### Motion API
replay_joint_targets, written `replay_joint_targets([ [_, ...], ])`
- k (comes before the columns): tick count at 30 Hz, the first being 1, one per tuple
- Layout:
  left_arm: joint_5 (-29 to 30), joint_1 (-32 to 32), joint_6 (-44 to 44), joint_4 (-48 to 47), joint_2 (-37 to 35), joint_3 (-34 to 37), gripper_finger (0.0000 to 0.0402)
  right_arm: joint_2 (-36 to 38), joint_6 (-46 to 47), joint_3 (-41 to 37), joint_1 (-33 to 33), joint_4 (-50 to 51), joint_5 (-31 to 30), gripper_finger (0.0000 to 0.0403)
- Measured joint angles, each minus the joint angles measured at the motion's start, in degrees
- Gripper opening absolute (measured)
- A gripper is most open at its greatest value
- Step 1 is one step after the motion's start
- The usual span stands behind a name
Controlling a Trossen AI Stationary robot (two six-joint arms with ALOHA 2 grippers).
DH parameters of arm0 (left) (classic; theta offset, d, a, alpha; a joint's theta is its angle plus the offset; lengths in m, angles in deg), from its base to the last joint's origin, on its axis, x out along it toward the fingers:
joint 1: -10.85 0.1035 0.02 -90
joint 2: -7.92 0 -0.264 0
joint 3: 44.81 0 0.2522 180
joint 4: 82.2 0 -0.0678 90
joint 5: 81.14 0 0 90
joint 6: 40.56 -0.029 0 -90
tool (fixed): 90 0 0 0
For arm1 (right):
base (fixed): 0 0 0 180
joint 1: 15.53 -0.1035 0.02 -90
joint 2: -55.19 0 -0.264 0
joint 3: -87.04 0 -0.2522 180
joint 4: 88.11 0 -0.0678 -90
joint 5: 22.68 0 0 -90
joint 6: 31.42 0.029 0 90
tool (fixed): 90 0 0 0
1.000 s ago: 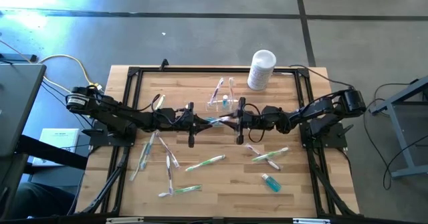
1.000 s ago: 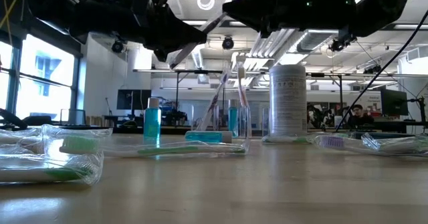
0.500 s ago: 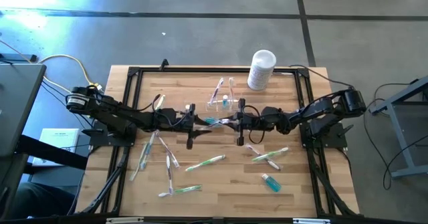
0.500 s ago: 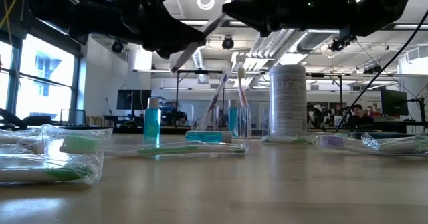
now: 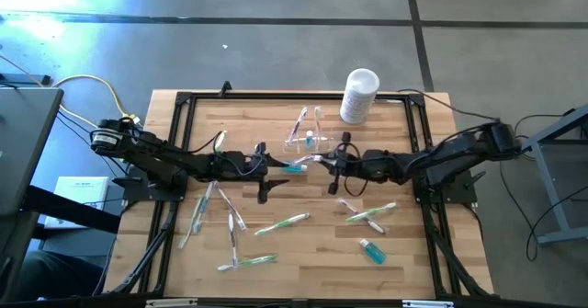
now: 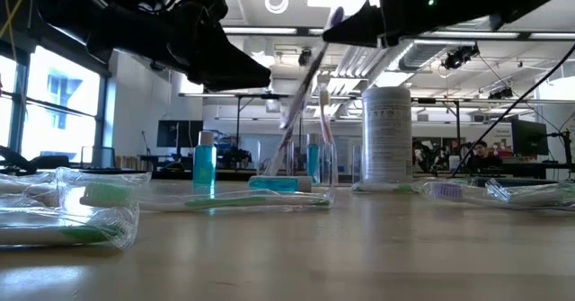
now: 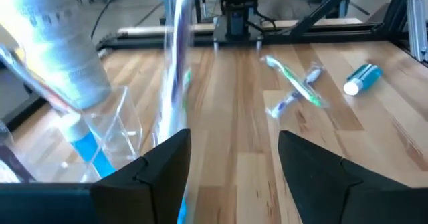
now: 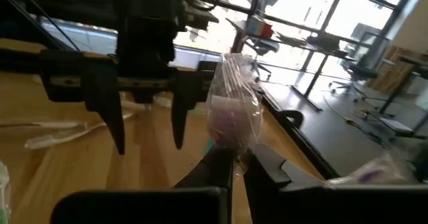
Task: Pick & Place toothbrushing station
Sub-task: Put the purple toothbrush into the transparent organizer
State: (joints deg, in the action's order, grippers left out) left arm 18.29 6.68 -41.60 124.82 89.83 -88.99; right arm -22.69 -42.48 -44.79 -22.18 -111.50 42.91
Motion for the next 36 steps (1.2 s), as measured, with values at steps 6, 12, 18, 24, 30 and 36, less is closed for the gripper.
replay_joint_targets([
  [6, -0.89, 0.00, 2.79, -2.52, 0.00, 0.00, 0.0222, 12.24, 1.82, 0.00, -1.97, 12.94, -12.67, 0.0011],
  [12, -7.70, 0.00, 2.78, -3.28, 0.00, 0.02, 0.0222, 17.34, 2.70, 0.04, 1.29, 17.00, -15.09, 0.0010],
  [18, -9.02, 0.00, 2.76, -4.06, 0.00, 0.02, 0.0222, 16.20, 8.36, 0.02, 9.46, 22.88, -13.50, 0.0010],
  [24, -9.00, 0.02, 2.69, -5.37, 0.00, 0.02, 0.0222, 12.55, 11.16, 0.01, 15.78, 22.05, -5.53, 0.0010],
  [30, -8.89, 0.02, 2.63, -5.18, 0.00, 0.02, 0.0222, 7.68, 12.25, 0.02, 20.36, 21.98, -3.78, 0.0010],
  [36, -8.87, 0.02, 2.63, -5.21, 0.00, 0.02, 0.0222, 3.11, 14.46, 0.02, 23.64, 21.48, 0.94, 0.0010],
])
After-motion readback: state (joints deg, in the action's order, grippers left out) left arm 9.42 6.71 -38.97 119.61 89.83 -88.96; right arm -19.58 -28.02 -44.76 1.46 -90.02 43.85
